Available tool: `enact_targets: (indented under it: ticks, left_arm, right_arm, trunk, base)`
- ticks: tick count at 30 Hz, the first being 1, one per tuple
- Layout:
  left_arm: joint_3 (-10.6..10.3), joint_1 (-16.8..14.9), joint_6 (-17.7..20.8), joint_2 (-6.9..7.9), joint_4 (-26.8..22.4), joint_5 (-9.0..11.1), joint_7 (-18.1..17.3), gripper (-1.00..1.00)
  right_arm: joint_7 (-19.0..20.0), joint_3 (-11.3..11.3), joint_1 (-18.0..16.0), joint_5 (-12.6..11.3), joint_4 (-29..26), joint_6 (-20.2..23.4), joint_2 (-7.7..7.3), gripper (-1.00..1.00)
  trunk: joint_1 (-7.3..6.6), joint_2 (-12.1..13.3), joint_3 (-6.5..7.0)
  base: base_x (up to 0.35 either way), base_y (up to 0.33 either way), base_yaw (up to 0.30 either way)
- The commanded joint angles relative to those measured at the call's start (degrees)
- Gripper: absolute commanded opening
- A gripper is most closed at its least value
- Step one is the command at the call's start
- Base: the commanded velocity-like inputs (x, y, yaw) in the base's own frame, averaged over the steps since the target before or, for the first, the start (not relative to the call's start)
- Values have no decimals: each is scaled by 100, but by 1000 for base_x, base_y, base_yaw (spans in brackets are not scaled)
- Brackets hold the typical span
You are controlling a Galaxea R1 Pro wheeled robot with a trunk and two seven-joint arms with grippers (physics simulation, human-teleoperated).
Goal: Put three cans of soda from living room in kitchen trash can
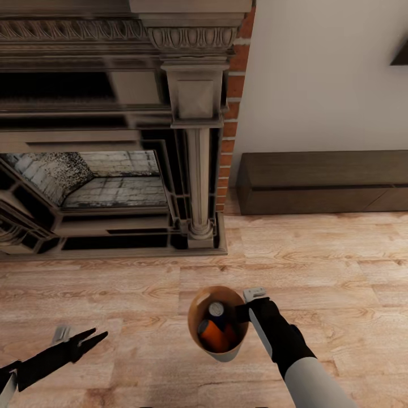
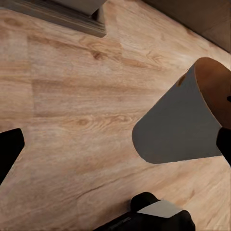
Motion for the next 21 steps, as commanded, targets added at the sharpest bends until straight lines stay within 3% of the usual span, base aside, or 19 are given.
enact_targets:
  ticks: [1, 4, 6, 8, 9, 11, 12, 15, 17, 21]
  left_arm:
    - [-7, 0, -112, 4, 109, -8, 327, 100]
    - [-12, 0, -228, 2, 228, -171, 855, 100]
    - [-12, 0, -245, -1, 247, -267, 961, 100]
    - [-10, 0, -334, -9, 484, -645, 1218, 100]
    - [-9, 0, -393, -10, 564, -706, 1252, 100]
    - [-5, 0, -943, -13, 889, -862, 1267, 100]
    - [-1, 0, -1115, -13, 971, -883, 1165, 100]
    - [42, 0, -1333, 36, 1113, -901, 283, 100]
    - [227, 0, -1379, 163, 1204, -904, -340, 100]
    - [595, 0, -1406, 259, 1259, -906, -1010, 100]
  right_arm:
    - [24, -3, 1, -67, -9, -5, -24, -100]
    - [27, -6, 2, -68, -26, -7, -57, -100]
    - [28, -6, 3, -68, -29, -9, -67, -100]
    - [33, -7, 3, -69, -38, -14, -98, -100]
    - [34, -7, 3, -68, -39, -16, -102, -100]
    - [42, -8, 4, -70, -43, -27, -113, -100]
    - [44, -8, 4, -72, -43, -29, -120, -100]
    - [57, -8, 4, -75, -60, -35, -195, -100]
    - [62, -11, 4, -76, -122, -34, -224, -100]
    - [117, -17, 4, -83, -236, -37, -256, -100]
  trunk:
    - [0, 0, 0]
    - [0, 0, 0]
    - [0, 0, 0]
    - [0, 0, 0]
    - [0, 0, 0]
    - [0, 0, 0]
    - [0, 0, 0]
    - [0, 0, 0]
    - [0, 0, 0]
    - [0, 0, 0]
  base:
    - [0, 0, 0]
    - [0, 0, 0]
    - [0, 0, 0]
    - [0, 0, 0]
    - [0, 0, 0]
    - [0, 0, 0]
    - [0, 0, 0]
    - [0, 0, 0]
    - [0, 0, 0]
    - [0, 0, 0]
